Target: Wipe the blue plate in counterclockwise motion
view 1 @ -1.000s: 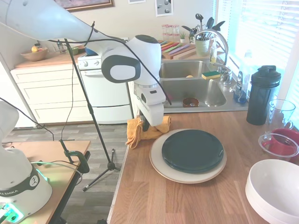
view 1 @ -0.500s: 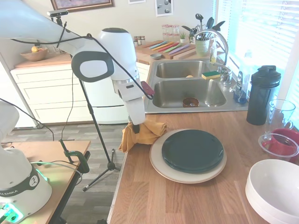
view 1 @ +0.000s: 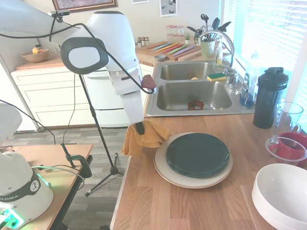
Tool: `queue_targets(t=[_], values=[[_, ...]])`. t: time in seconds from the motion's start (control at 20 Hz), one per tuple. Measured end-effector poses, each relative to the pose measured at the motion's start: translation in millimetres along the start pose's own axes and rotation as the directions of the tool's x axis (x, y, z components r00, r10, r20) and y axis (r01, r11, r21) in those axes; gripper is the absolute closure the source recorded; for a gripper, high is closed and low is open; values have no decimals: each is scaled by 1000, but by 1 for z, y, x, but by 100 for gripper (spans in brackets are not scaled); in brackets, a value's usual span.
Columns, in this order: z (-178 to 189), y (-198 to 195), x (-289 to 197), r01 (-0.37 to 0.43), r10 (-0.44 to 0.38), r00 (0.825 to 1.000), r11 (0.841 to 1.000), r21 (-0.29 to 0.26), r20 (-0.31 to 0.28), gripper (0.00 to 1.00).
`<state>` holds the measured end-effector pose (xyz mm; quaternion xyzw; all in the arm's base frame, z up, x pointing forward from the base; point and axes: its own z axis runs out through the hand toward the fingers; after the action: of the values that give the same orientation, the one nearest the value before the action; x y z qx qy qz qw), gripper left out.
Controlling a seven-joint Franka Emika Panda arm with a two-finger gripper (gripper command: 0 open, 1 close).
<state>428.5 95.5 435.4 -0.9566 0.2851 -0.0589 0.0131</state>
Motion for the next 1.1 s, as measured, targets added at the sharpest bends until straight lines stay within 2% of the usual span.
queue_targets(t=[0.3,0.45,0.8,1.1], values=[[-37,0,30,-47,48,999,999,18,-8,100],[-43,-11,40,-73,73,997,997,13,4,100],[-27,-52,76,-144,145,988,989,-26,49,100],[-7,-68,108,-195,199,976,979,-54,88,100]])
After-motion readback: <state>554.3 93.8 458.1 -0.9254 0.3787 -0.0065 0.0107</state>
